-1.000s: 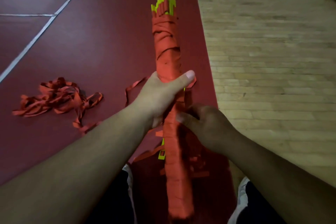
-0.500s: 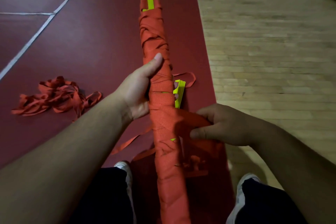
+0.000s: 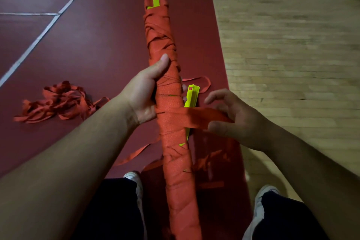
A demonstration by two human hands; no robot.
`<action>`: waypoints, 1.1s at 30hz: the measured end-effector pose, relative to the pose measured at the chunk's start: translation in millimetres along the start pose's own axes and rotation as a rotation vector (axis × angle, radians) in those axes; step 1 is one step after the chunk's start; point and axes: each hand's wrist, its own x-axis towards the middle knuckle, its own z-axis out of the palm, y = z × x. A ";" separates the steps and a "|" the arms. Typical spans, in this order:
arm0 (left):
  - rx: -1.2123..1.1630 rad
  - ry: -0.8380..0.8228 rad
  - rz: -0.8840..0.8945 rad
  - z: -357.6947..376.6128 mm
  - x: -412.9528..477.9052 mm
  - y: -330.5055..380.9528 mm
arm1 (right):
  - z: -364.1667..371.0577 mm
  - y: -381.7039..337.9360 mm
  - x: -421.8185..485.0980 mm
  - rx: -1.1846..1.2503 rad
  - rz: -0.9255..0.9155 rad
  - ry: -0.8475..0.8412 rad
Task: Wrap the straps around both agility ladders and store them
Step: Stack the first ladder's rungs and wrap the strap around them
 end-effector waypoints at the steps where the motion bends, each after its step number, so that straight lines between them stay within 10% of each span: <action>1: 0.006 0.010 0.002 -1.2 0.7 0.3 | 0.8 0.1 -0.4 -0.081 -0.043 0.026; 26: 0.107 0.017 0.026 -9.3 3.1 -2.3 | 6.4 1.2 4.2 -0.571 0.218 -0.153; 33: 0.104 0.002 0.019 -12.2 0.2 -0.7 | -3.9 1.6 -0.7 -0.263 0.126 -0.023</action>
